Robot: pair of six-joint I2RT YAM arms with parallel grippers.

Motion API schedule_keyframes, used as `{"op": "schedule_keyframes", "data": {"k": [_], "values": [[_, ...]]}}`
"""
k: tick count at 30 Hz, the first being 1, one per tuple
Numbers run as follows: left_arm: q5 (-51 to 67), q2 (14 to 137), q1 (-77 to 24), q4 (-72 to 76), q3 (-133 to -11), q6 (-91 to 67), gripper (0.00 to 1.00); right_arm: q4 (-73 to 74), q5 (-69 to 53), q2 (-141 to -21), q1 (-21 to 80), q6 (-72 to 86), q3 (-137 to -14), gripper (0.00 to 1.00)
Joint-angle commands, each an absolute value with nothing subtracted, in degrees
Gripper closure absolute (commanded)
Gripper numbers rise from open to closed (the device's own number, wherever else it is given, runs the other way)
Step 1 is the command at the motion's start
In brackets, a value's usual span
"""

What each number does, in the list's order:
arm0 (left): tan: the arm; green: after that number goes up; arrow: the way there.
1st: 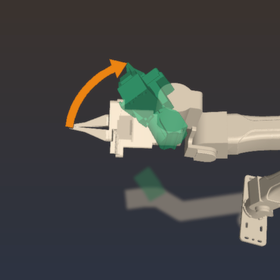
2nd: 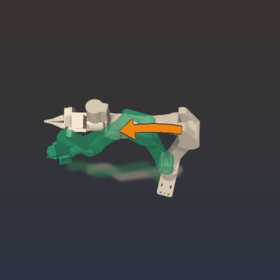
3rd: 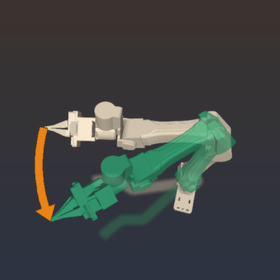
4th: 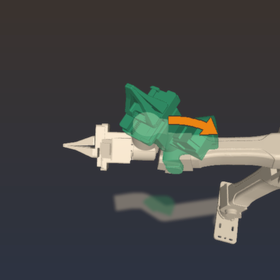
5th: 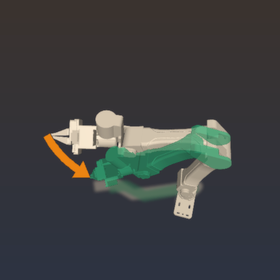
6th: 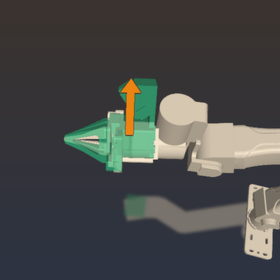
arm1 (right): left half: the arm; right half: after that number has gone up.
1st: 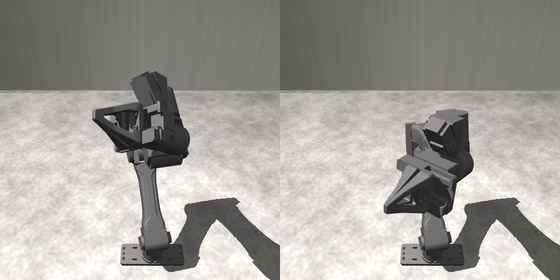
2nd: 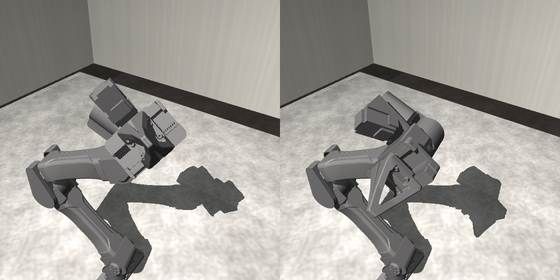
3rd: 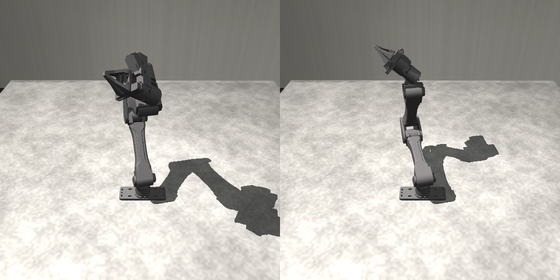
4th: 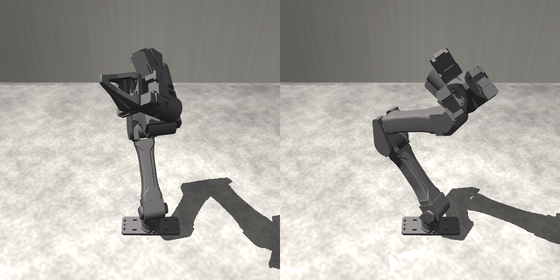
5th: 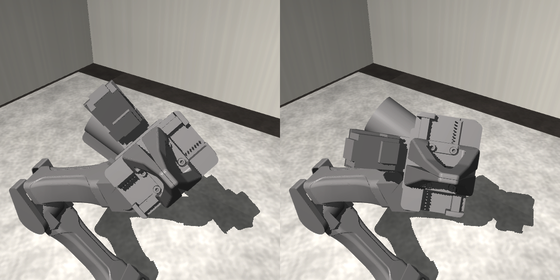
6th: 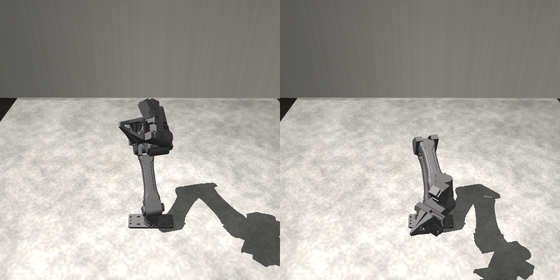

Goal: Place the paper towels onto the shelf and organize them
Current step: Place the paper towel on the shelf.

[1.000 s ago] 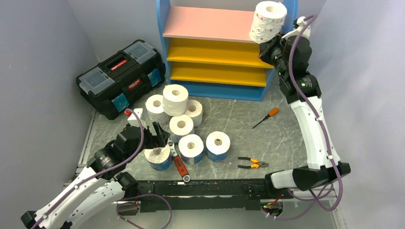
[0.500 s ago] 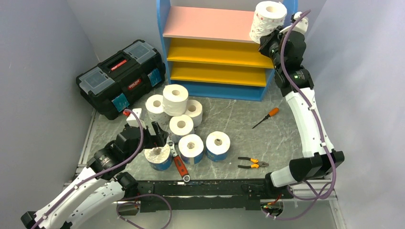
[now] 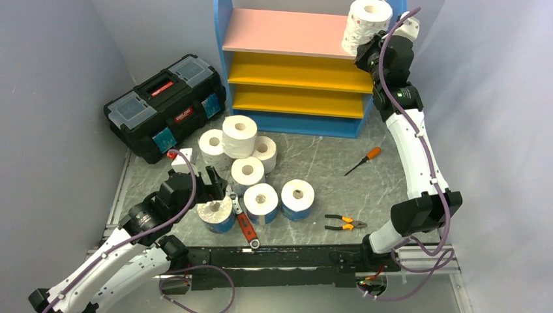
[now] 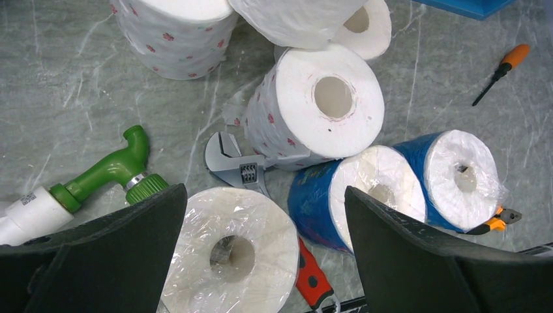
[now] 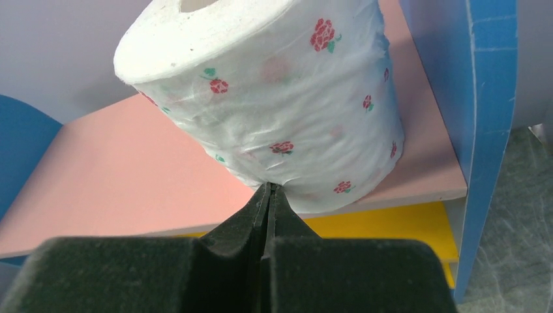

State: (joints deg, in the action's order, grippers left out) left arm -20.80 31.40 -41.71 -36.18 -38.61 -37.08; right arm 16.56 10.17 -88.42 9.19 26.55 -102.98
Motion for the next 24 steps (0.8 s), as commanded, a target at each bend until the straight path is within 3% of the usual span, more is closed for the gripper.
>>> {"op": "schedule_keyframes", "data": {"k": [1,17,24], "values": [[-21.9,32.5,-41.9,-35.5,-39.5,-36.5,0.02,13.3,10.5,-89.8,8.1,26.3,-107.2,1.00],[-22.6,34.2,-41.9,-35.1,-40.0,-36.0,0.02,14.4,10.2,-94.9,6.2,26.8,-113.4,1.00],[-21.1,34.9,-41.9,-34.8,-40.6,-35.6,0.02,11.9,7.9,-89.9,6.5,28.2,-107.8,1.00]]}}
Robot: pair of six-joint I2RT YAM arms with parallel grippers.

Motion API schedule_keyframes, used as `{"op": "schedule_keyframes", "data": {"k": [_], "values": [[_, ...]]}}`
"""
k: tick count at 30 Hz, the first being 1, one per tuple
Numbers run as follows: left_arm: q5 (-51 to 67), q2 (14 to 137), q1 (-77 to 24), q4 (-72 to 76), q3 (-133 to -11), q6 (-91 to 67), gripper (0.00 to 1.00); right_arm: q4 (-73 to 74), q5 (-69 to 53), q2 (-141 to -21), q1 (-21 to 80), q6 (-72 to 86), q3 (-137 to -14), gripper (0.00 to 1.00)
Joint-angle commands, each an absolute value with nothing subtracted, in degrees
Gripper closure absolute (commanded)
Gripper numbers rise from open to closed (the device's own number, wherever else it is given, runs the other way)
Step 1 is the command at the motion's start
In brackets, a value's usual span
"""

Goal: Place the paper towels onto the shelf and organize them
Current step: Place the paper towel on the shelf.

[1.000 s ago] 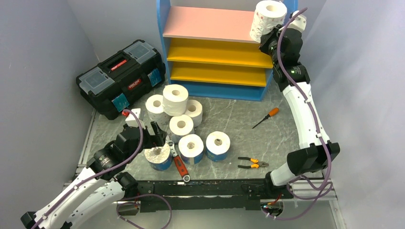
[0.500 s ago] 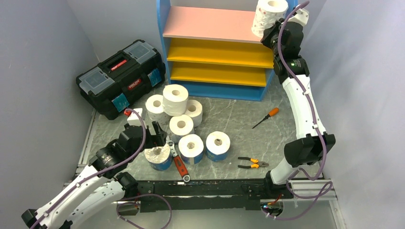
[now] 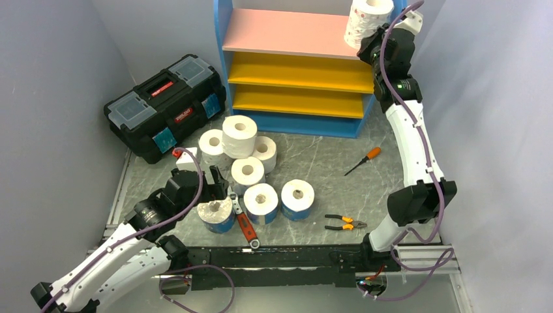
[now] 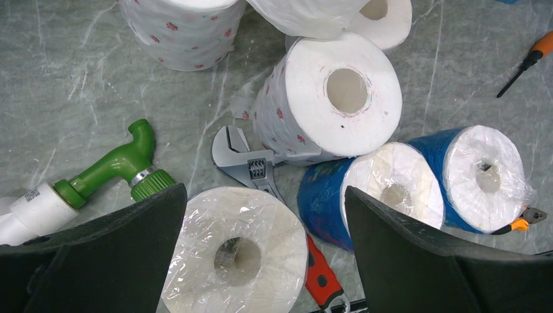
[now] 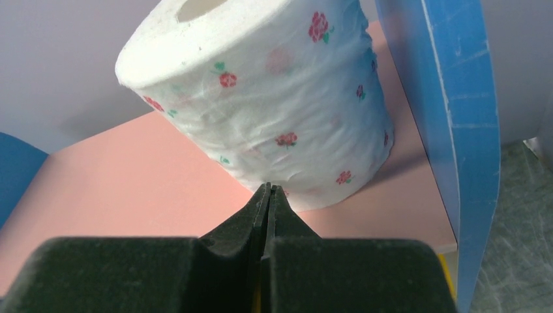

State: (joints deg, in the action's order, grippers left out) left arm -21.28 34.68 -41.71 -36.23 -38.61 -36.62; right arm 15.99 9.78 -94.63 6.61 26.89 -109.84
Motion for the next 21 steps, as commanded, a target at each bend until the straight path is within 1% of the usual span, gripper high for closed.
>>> {"op": "schedule_keyframes", "data": {"k": [1,6,11,14,17,21], "values": [[-20.9,34.9,-41.9,-34.7,-40.6,-35.5,0.02,11.4,7.6,-88.5,7.0,28.6,-106.9,1.00],[-20.9,34.6,-41.9,-34.3,-40.4,-35.8,0.02,10.7,8.2,-86.7,11.5,27.3,-105.9,1.00],[-19.8,35.1,-41.9,-33.6,-40.7,-36.6,0.02,13.9,11.0,-91.3,15.1,24.1,-112.2,1.00],[-19.6,35.4,-41.9,-33.8,-41.4,-36.8,0.02,14.4,16.1,-94.3,17.6,19.6,-115.9,1.00],[-19.7,35.4,-41.9,-33.8,-41.7,-36.6,0.02,12.9,21.3,-96.6,19.8,14.8,-116.9,1.00],[-20.1,35.2,-41.9,-33.9,-41.6,-36.3,0.02,9.6,23.1,-97.8,20.8,12.1,-116.3,1.00]]}}
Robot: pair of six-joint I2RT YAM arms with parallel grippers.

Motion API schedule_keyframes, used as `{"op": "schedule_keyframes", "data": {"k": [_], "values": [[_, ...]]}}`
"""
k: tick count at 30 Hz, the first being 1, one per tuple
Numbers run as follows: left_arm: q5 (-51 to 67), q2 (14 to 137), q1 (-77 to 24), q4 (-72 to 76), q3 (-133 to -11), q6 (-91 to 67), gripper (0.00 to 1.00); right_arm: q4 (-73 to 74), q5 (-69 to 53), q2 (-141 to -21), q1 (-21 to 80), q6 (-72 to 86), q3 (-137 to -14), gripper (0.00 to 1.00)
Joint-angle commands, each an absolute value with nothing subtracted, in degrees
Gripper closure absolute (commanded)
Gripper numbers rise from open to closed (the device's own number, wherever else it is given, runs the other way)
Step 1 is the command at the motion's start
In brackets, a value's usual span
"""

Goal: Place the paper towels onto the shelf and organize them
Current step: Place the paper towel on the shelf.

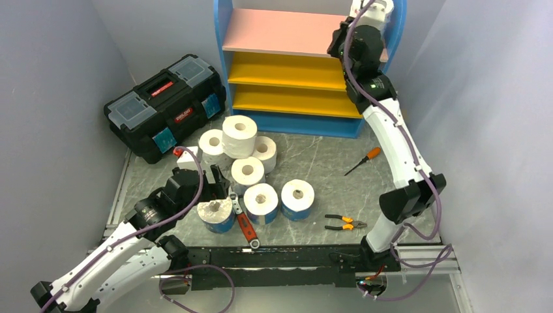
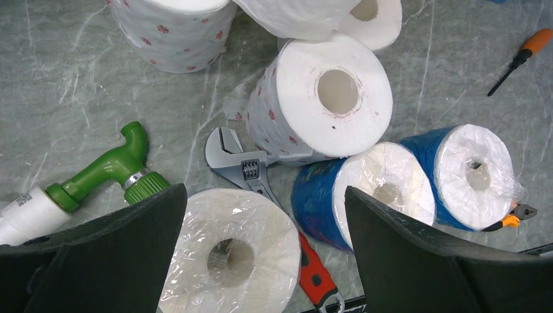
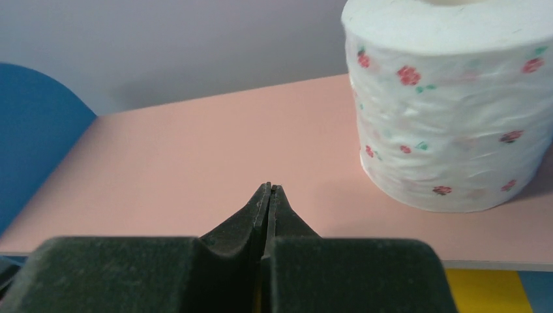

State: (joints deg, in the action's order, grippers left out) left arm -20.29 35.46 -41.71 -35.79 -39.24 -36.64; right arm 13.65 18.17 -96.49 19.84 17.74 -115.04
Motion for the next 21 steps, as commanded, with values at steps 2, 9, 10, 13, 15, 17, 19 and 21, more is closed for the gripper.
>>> {"op": "schedule_keyframes", "data": {"k": [2,9,10,13,15,17,19,21], "values": [[-20.2,35.3,-41.8,-34.0,-41.7,-36.3,0.02,9.5,23.3,-98.8,20.9,11.6,-117.2,1.00],[-20.2,35.6,-41.8,-34.0,-41.4,-36.7,0.02,11.1,26.2,-102.9,20.9,11.3,-122.5,1.00],[-20.3,35.6,-41.9,-34.0,-41.3,-36.7,0.02,11.3,26.6,-103.2,20.9,11.3,-123.0,1.00],[-20.4,35.7,-41.8,-33.9,-41.2,-36.5,0.02,11.4,26.8,-103.8,20.3,11.4,-123.7,1.00],[-20.4,35.9,-41.8,-33.9,-41.3,-36.3,0.02,11.5,27.0,-104.0,19.8,11.5,-123.8,1.00],[-20.5,36.1,-41.9,-34.0,-41.5,-36.0,0.02,12.0,26.9,-104.3,19.3,12.1,-124.1,1.00],[-20.5,36.3,-41.9,-34.0,-41.6,-35.9,0.01,12.6,26.5,-104.6,18.5,13.1,-124.3,1.00],[-20.5,36.5,-41.8,-33.9,-41.5,-35.9,0.02,13.2,26.2,-104.8,17.8,13.8,-124.5,1.00]]}}
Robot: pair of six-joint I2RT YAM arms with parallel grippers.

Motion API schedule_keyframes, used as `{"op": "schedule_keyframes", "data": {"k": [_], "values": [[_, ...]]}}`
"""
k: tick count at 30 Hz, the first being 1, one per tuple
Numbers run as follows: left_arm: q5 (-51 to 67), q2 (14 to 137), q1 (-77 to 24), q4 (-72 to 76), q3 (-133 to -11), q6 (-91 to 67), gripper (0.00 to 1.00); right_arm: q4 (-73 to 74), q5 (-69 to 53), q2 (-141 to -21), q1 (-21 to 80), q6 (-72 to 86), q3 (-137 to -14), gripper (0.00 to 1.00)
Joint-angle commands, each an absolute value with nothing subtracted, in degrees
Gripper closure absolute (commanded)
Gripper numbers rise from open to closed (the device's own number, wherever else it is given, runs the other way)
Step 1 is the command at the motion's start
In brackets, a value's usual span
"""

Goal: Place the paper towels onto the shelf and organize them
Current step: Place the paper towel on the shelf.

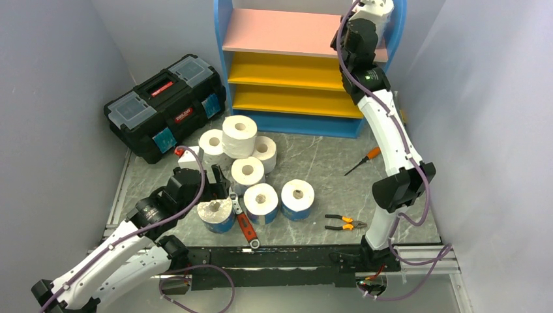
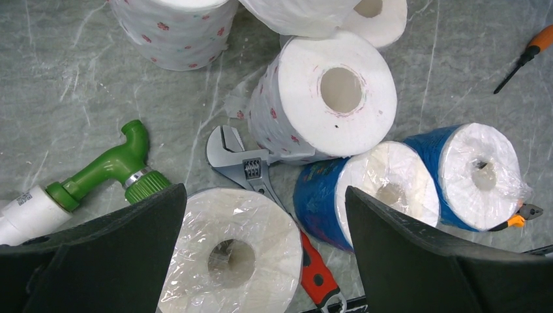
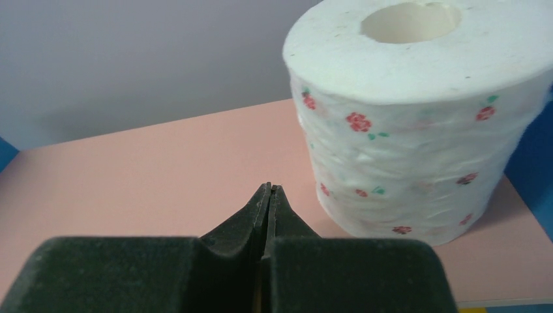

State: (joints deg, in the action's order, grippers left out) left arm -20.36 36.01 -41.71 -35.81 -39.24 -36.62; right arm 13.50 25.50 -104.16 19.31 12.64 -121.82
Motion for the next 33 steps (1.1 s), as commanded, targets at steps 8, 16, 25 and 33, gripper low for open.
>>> {"op": "schedule_keyframes", "data": {"k": [8,16,25,33], "values": [[-20.3,37.4,-41.8,-33.3,-41.6,-35.7,0.02,13.6,25.5,-104.9,15.7,15.2,-124.3,1.00],[-20.2,38.5,-41.9,-32.7,-41.6,-35.4,0.02,13.7,26.3,-104.4,14.2,16.6,-123.0,1.00],[-20.2,38.4,-41.8,-32.4,-41.6,-35.1,0.02,13.5,25.6,-103.3,13.4,17.1,-121.7,1.00],[-19.9,37.2,-41.9,-32.9,-41.6,-35.2,0.02,12.6,21.1,-101.0,13.7,17.4,-120.4,1.00]]}}
